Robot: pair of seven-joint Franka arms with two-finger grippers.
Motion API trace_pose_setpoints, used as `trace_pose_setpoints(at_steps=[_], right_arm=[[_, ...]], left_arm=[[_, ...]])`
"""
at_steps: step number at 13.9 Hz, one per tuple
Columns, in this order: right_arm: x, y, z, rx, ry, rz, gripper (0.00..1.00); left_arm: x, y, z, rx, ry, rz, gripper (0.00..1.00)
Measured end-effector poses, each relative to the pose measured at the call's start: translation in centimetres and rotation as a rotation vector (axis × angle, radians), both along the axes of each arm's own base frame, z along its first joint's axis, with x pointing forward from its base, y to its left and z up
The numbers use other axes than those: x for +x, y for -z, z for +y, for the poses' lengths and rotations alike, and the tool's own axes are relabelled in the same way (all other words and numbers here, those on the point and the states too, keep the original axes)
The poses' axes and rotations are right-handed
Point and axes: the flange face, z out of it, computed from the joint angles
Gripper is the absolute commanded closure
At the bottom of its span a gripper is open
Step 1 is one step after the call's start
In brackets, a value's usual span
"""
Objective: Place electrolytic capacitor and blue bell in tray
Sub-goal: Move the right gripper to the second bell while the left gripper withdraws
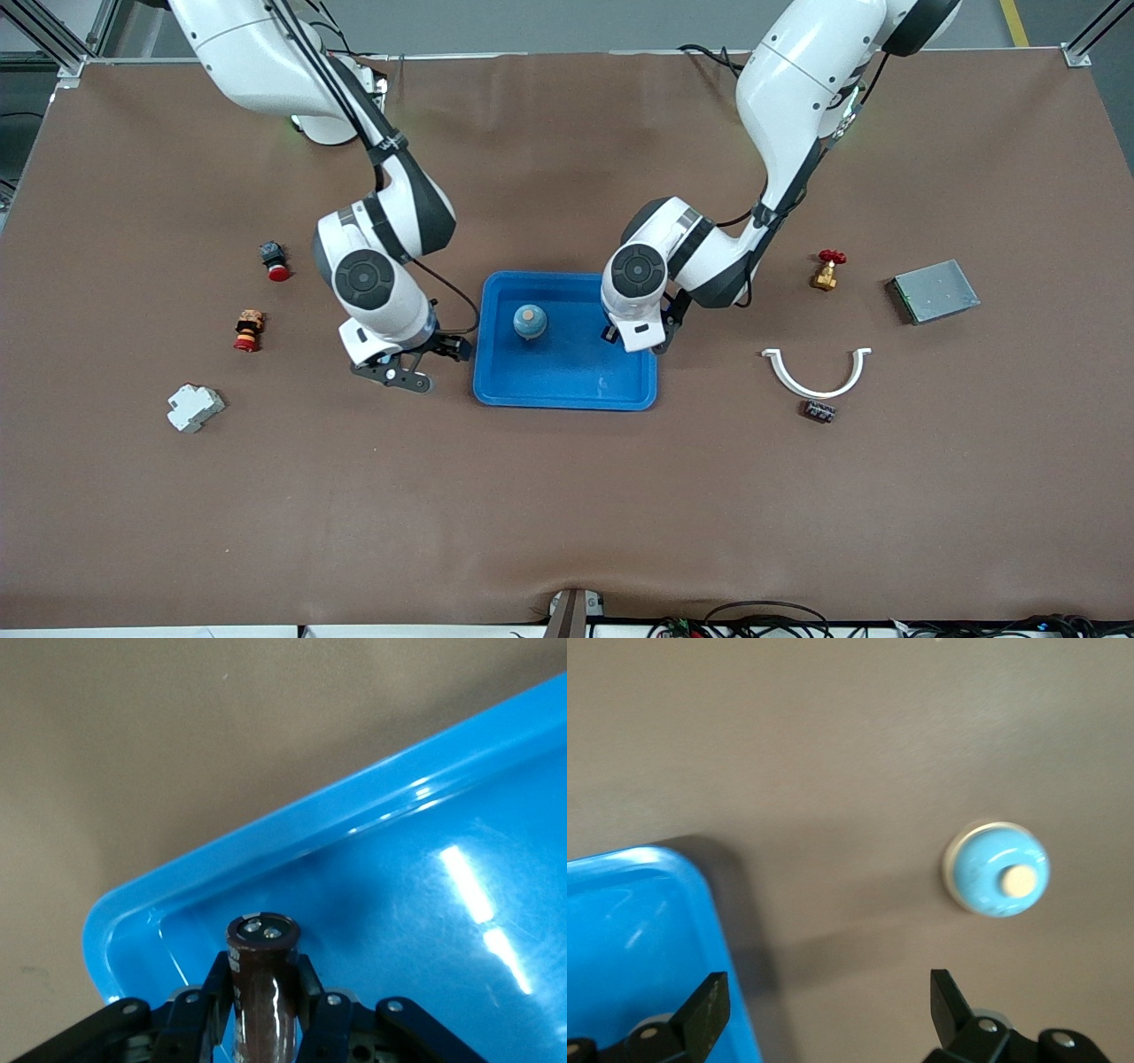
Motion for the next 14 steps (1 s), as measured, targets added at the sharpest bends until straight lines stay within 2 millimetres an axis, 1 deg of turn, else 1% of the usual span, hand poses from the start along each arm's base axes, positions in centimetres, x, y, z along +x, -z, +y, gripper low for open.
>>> trace_pose_setpoints(at_steps=[3, 4, 5, 6, 7, 8, 9, 10, 14], right_arm=[[0.2, 0.2, -3.8, 0.008, -0.057, -0.011, 0.0], [0.2, 0.5, -5.5, 0.013, -0.079, -0.023, 0.0], [0.2, 1.2, -7.5, 0.018, -0.1, -0.034, 0.0], [0.1, 1.9, -9.4, 0.022, -0.115, -0.045, 0.0], [0.0, 2.7, -11.0, 0.026, -0.123, -0.061, 0.0], [-0.3, 3.5, -12.0, 0.028, -0.126, -0.074, 0.0], [-0.7, 4.1, -12.4, 0.03, -0.127, -0.082, 0.0], [-1.1, 4.5, -12.4, 0.032, -0.129, -0.089, 0.0], [-1.7, 5.3, -12.1, 0.043, -0.137, -0.125, 0.0]], left_arm=[[-0.1, 0.8, 0.1, 0.011, 0.006, 0.005, 1.0], [-0.1, 0.9, 0.1, 0.012, 0.006, 0.006, 1.0], [-0.1, 0.9, 0.1, 0.011, 0.006, 0.006, 0.97], [-0.1, 0.8, 0.1, 0.011, 0.006, 0.005, 0.8], [-0.1, 0.8, 0.1, 0.011, 0.006, 0.004, 0.53], [0.0, 0.8, 0.1, 0.01, 0.006, 0.003, 0.38], [0.0, 0.7, 0.1, 0.009, 0.006, 0.002, 0.12], [0.0, 0.7, 0.1, 0.009, 0.006, 0.001, 0.0], [0.4, 0.2, 0.0, 0.015, 0.023, -0.021, 0.0]])
